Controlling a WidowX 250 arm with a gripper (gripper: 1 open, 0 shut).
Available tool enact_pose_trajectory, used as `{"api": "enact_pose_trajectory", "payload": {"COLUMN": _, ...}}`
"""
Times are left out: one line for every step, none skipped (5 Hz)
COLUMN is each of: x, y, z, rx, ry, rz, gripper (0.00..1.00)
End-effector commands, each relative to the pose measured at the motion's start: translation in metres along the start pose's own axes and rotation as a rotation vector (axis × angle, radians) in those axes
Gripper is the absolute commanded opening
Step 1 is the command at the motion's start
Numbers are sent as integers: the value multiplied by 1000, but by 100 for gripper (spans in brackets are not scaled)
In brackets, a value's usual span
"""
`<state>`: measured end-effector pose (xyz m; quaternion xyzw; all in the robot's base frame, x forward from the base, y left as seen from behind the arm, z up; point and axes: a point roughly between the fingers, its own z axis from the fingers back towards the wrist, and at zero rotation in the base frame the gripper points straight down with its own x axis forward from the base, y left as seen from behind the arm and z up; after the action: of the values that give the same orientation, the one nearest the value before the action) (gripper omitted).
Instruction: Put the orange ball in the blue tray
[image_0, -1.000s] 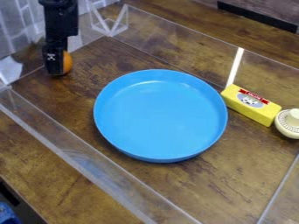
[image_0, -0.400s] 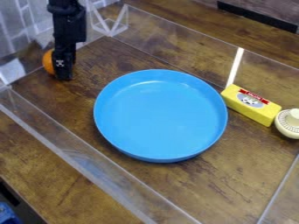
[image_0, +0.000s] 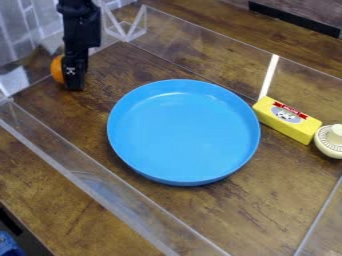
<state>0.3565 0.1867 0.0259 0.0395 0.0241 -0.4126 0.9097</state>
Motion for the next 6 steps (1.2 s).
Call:
{"api": "enact_pose_trajectory", "payload": {"x": 5, "y": 16, "z": 24, "rx": 76, "ry": -15, "rz": -7, "gripper": 0}}
{"api": "enact_pose_trajectory", "payload": {"x": 7, "y": 18, "z": 25, "rx": 79, "ry": -17, "rz": -9, "gripper": 0}}
{"api": "enact_pose_trajectory", "payload": {"x": 9, "y": 19, "z": 22, "rx": 81, "ry": -21, "rz": -15, "gripper": 0}}
{"api": "enact_pose_trajectory", "payload": {"x": 11, "y": 20, "z": 19, "rx": 82, "ry": -24, "rz": -21, "gripper": 100}}
{"api": "enact_pose_trajectory", "payload": {"x": 12, "y": 21, "z": 15, "rx": 83, "ry": -28, "rz": -27, "gripper": 100}}
{"api": "enact_pose_trajectory", "payload": {"x": 15, "y": 22, "z": 10, "rx": 83, "ry": -32, "rz": -34, "gripper": 100}}
